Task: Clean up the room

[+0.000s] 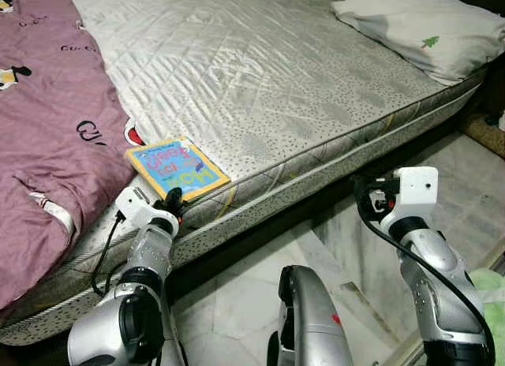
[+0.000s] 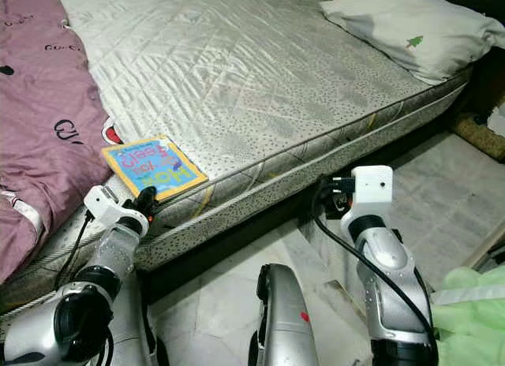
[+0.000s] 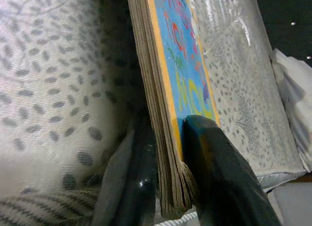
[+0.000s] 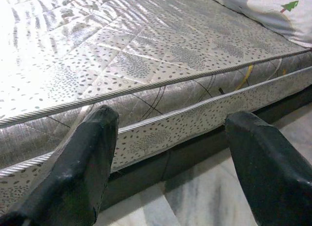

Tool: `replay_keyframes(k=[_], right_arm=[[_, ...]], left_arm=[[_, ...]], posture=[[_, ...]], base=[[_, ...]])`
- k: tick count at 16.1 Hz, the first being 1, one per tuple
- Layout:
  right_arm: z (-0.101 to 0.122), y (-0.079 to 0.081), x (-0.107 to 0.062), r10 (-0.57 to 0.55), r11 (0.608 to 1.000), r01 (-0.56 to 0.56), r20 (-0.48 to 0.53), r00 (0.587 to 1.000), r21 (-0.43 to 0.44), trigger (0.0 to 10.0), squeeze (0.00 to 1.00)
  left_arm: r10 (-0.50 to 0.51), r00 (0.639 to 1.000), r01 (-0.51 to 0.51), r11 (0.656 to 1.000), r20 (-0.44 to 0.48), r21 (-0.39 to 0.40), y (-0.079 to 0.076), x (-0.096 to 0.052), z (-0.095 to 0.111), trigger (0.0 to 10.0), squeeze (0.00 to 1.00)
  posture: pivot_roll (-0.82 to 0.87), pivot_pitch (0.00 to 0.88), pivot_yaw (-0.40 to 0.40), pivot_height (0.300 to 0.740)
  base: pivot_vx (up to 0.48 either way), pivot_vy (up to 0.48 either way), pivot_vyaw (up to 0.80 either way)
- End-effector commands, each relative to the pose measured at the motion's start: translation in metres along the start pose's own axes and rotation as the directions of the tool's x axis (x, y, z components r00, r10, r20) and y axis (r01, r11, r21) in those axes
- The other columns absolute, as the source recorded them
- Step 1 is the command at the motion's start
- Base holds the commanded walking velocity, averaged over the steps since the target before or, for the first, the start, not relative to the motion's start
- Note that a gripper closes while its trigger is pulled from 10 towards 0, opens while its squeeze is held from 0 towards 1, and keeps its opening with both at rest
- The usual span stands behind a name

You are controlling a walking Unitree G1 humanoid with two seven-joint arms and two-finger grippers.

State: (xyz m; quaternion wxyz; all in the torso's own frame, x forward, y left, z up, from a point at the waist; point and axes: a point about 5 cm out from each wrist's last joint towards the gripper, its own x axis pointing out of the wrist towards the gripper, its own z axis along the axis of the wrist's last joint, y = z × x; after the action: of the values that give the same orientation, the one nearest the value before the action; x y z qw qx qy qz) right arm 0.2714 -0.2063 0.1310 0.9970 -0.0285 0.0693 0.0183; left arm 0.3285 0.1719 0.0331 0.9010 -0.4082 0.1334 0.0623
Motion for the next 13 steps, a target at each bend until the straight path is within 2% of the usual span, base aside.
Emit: replay_keyframes(k=[1,2,4,5,6,7,8,10,12,13], right_arm=[[-0.001,0.003,0.002,0.024,1.0,-0.024,-0.016,1.0,-0.006,10.0,0.0],[-0.002,0.009,0.005,0.049,0.999,-0.05,-0.027,0.998,-0.012,10.0,0.0],[0.002,0.015,0.008,0.063,0.998,-0.063,-0.007,0.998,-0.014,10.0,0.0],[0.005,0.02,0.011,0.066,0.998,-0.066,0.012,0.998,0.019,10.0,0.0],[0.006,0.023,0.013,0.067,0.997,-0.068,0.021,0.998,0.042,10.0,0.0],[0.004,0.031,0.018,0.072,0.995,-0.073,0.021,0.997,0.07,10.0,0.0],[0.001,0.037,0.022,0.074,0.992,-0.075,0.016,0.997,0.097,10.0,0.0],[-0.002,0.049,0.027,0.085,0.988,-0.085,0.01,0.996,0.132,10.0,0.0],[-0.004,0.055,0.031,0.084,0.987,-0.085,0.01,0.996,0.14,10.0,0.0],[-0.007,0.059,0.036,0.072,0.986,-0.072,0.004,0.997,0.15,10.0,0.0]], left_arm=[[0.01,1.0,-0.01,1.0,-0.01,0.005,0.0,0.0,-0.001,0.0,0.0],[0.01,1.0,-0.01,1.0,0.001,0.009,0.0,0.001,0.001,0.0,0.0],[0.03,0.999,-0.032,0.997,0.036,0.068,0.0,0.002,0.008,0.0,0.0],[0.008,0.995,-0.029,0.978,0.1,0.209,-0.007,0.004,0.019,0.0,0.0],[-0.051,0.99,0.01,0.956,0.134,0.292,-0.017,0.005,0.024,0.0,0.0],[-0.139,0.976,0.061,0.915,0.169,0.399,-0.029,0.003,0.032,0.0,0.0],[-0.186,0.964,0.089,0.896,0.188,0.434,-0.035,0.0,0.036,0.0,0.0],[-0.27,0.937,0.121,0.847,0.223,0.518,-0.045,-0.016,0.043,0.0,0.0],[-0.301,0.92,0.116,0.82,0.249,0.561,-0.051,-0.031,0.046,0.0,0.0],[-0.305,0.919,0.095,0.787,0.251,0.61,-0.052,-0.049,0.046,0.0,0.0]], posture=[[-0.17,0.025,-0.1,0.524],[-0.16,0.015,-0.093,0.524],[-0.16,0.009,-0.09,0.524],[-0.13,0.0,-0.081,0.524],[-0.11,0.0,-0.078,0.524],[-0.07,0.0,-0.073,0.524],[-0.04,0.0,-0.07,0.524],[0.02,0.0,-0.065,0.524],[0.04,0.0,-0.061,0.524],[0.07,0.0,-0.048,0.524]], base=[[0.0,0.0,0.0],[0.0,0.0,0.0],[0.0,0.0,0.0],[0.0,0.0,0.0],[0.0,0.0,0.0],[0.0,0.0,0.0],[0.0,0.0,0.0],[0.0,0.0,0.0],[0.0,0.0,0.0],[0.0,0.0,0.0]])
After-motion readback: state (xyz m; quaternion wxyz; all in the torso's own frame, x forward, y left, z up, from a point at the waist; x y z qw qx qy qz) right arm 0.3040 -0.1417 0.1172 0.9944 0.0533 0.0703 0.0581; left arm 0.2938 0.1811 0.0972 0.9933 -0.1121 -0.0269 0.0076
